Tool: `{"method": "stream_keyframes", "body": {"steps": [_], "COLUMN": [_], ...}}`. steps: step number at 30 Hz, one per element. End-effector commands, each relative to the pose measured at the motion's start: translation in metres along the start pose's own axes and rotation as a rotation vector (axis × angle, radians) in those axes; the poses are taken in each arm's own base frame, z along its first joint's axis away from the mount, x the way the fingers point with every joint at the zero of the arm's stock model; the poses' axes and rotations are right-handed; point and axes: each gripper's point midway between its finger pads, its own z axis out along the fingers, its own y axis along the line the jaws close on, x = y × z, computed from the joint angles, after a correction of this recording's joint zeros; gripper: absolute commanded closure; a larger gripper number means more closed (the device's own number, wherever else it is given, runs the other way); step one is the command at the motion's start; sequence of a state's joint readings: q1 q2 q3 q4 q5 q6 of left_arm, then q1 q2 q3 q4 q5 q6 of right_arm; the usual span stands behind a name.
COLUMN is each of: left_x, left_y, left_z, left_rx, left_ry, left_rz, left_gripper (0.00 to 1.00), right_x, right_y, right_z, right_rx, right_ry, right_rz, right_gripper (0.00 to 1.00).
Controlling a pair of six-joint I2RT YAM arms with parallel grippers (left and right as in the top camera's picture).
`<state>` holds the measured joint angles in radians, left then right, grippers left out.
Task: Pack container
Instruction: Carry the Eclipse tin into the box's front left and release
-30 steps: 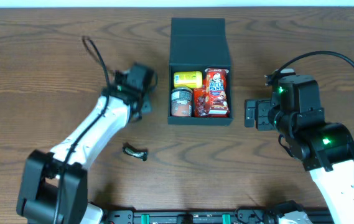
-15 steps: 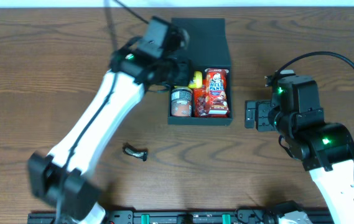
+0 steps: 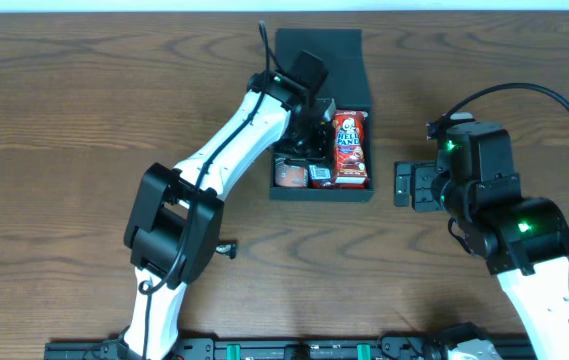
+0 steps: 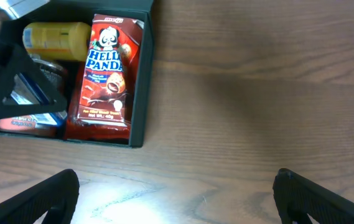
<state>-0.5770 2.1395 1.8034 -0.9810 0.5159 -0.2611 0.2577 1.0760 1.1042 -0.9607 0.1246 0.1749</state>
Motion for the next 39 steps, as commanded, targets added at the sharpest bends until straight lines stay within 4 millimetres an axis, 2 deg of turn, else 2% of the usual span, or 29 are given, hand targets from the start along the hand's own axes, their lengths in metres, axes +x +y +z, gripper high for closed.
{"method": "stream_keyframes", "body": {"steps": [1, 9, 14, 15, 18, 19, 21, 24, 27, 31, 34, 35, 36, 38, 39], "left_x": [-0.009, -0.011, -0.012, -0.013, -0.015, -0.015, -0.014, -0.014, -0.014, -0.019, -0.026, -0.029, -0.033, -0.027, -0.019], "left_y": [-0.004, 0.005, 0.005, 0.006, 0.006, 0.006, 0.005, 0.004, 0.002, 0.005, 0.003, 0.002, 0.003, 0.001, -0.001], "left_z": [-0.005, -0.004, -0.004, -0.004, -0.004, -0.004, -0.004, -0.003, -0.002, -0.005, -0.029, -0.047, -0.079, -0.129, -0.144], "left_rx": [-0.037, -0.116, -0.118, -0.122, -0.129, -0.129, -0.131, -0.133, -0.132, -0.155, -0.194, -0.238, -0.319, -0.408, -0.421], "left_ry": [-0.04, -0.064, -0.068, -0.072, -0.079, -0.079, -0.079, -0.078, -0.081, -0.102, -0.137, -0.168, -0.223, -0.288, -0.296], "left_rz": [0.042, 0.052, 0.054, 0.055, 0.057, 0.058, 0.061, 0.065, 0.07, 0.073, 0.071, 0.074, 0.076, 0.079, 0.077], "left_gripper": [0.94, 0.94, 0.82, 0.76, 0.67, 0.58, 0.56, 0.43, 0.42, 0.3, 0.16, 0.09, 0.03, 0.05, 0.05], "right_x": [0.001, 0.001, 0.001, 0.001, 0.001, 0.001, 0.001, 0.001, 0.001, 0.001, 0.001, 0.001, 0.001, 0.001, 0.001], "right_y": [0.001, 0.001, 0.001, 0.001, 0.001, 0.001, 0.001, 0.001, 0.001, 0.001, 0.001, 0.001, 0.001, 0.001, 0.001], "right_z": [-0.001, -0.001, -0.001, -0.001, -0.001, -0.001, -0.001, -0.001, -0.001, -0.001, -0.001, -0.001, -0.001, -0.001, -0.001], "right_rx": [0.002, 0.001, 0.001, 0.001, 0.001, 0.001, 0.001, 0.001, 0.001, 0.002, 0.002, 0.002, 0.002, 0.002, 0.002], "right_ry": [-0.001, -0.001, -0.001, -0.001, -0.001, -0.001, -0.001, -0.001, -0.001, -0.001, -0.002, -0.001, -0.001, -0.001, -0.001], "right_rz": [-0.003, -0.002, -0.003, -0.003, -0.002, -0.002, -0.002, -0.002, -0.002, -0.003, -0.003, -0.003, -0.003, -0.003, -0.003], "right_gripper": [0.01, 0.01, 0.01, 0.01, 0.01, 0.01, 0.01, 0.01, 0.01, 0.01, 0.01, 0.01, 0.01, 0.01, 0.01]}}
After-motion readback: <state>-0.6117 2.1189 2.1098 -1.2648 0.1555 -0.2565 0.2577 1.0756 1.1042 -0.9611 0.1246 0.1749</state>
